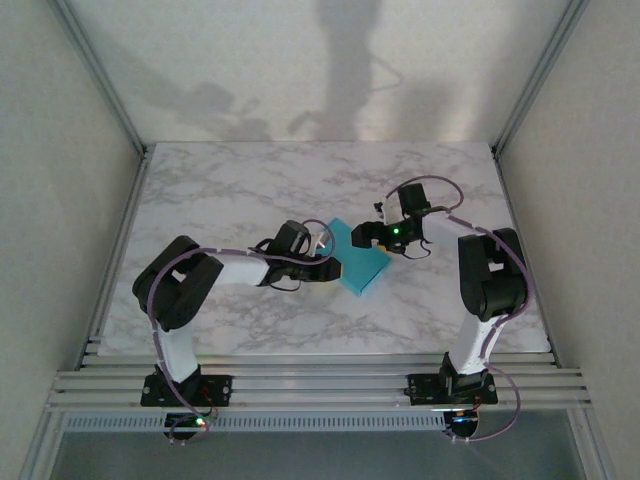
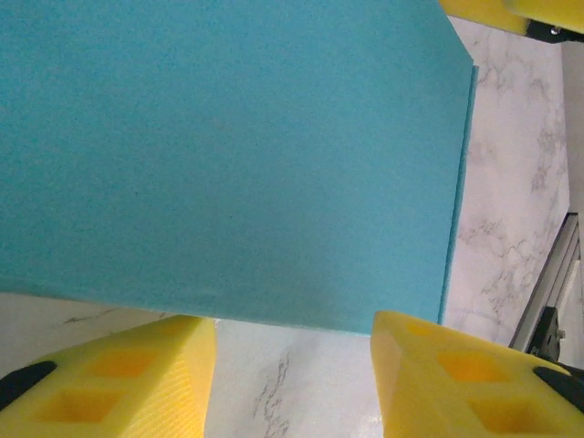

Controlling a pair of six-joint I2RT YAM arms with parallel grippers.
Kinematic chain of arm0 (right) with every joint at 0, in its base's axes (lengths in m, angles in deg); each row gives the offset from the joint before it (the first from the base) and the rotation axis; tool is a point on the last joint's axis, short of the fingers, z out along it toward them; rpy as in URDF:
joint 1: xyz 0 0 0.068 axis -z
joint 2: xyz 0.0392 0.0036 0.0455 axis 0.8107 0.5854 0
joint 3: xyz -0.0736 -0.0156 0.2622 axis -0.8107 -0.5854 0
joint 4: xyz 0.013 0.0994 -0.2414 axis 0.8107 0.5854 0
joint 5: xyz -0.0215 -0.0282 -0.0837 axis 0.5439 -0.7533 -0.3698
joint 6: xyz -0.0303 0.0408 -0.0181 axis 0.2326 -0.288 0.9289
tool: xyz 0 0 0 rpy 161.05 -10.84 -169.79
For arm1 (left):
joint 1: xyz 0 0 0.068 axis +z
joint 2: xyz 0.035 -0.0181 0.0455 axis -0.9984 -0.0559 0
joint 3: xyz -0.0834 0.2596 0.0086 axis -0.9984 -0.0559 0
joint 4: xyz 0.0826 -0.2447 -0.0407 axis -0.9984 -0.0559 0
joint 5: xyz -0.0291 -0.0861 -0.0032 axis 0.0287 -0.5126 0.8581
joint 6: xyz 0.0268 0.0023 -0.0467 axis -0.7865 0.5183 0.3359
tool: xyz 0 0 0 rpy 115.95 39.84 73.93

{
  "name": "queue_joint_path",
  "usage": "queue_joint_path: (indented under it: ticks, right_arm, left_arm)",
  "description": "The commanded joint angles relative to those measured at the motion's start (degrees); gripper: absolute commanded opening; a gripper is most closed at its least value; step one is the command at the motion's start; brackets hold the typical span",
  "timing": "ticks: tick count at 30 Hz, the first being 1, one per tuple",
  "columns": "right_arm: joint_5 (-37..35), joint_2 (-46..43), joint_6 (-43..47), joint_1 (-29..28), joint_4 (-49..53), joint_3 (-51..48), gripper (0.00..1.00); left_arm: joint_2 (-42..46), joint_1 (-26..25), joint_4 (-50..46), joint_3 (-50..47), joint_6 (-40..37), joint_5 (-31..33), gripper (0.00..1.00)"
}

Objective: Fold the paper box

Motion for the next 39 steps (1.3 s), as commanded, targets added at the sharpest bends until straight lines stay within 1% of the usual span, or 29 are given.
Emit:
queue_joint_path:
  ticks: [1,4,5,10,15,16,17,18,20,23,26,28,33,39]
  right_arm:
    - [-0.38,-0.23,-1.57,-0.89,3.56,-0.72,0.96]
    - [-5.38,-2.34,-2.79,-0.35,3.88,-0.41,0.97]
    - [-6.92,-3.29,-2.95,-0.26,3.93,-0.35,0.97]
    - [-11.85,-7.15,-2.75,0.11,5.40,0.61,0.99]
    - [-13.79,-10.54,-3.36,0.20,6.33,-0.07,0.99]
    - [-13.58,-11.43,-3.94,0.19,6.18,-0.67,0.99]
    - [-13.50,-12.70,-4.95,0.22,5.80,-1.57,0.99]
    - [-13.79,-14.01,-5.91,0.17,5.19,-2.68,0.99]
    - [-14.49,-17.04,-8.75,0.19,3.51,-5.93,0.99]
    - [-14.35,-20.56,-11.56,-0.39,2.67,-9.57,0.99]
    - [-14.12,-23.80,-13.97,-1.88,2.40,-12.30,0.99]
    - [-14.48,-25.72,-15.46,-3.15,2.33,-14.10,0.99]
    - [-14.80,-29.43,-21.67,-5.58,0.01,-19.18,0.99]
    - [-15.41,-29.83,-26.72,-9.65,-3.57,-23.14,0.99]
  left_arm:
    - [2.55,-1.02,6.34,0.33,0.63,0.56,0.49]
    - [3.51,-0.89,4.14,-0.19,-0.38,1.45,0.51]
    - [3.97,-0.89,1.92,-0.37,-0.75,1.72,0.53]
    - [7.22,-0.48,-2.86,-1.77,-2.35,2.71,0.64]
    - [10.73,1.31,-7.52,-2.22,-4.22,3.28,0.84]
    - [11.57,2.00,-8.19,-2.14,-4.45,3.38,0.90]
    - [12.07,2.79,-8.87,-1.84,-4.86,3.53,0.98]
    - [12.51,3.56,-9.61,-1.43,-5.37,3.77,0.99]
    - [12.81,5.52,-11.95,0.36,-7.01,4.65,0.99]
    - [11.76,7.79,-16.37,4.52,-10.54,7.67,0.99]
    - [9.11,9.48,-19.12,8.22,-14.24,10.07,0.99]
    - [6.56,10.67,-20.32,10.60,-15.54,10.18,0.99]
    - [0.76,12.25,-19.84,14.63,-16.67,8.10,0.99]
    - [-4.49,12.21,-20.78,19.44,-18.18,1.46,0.99]
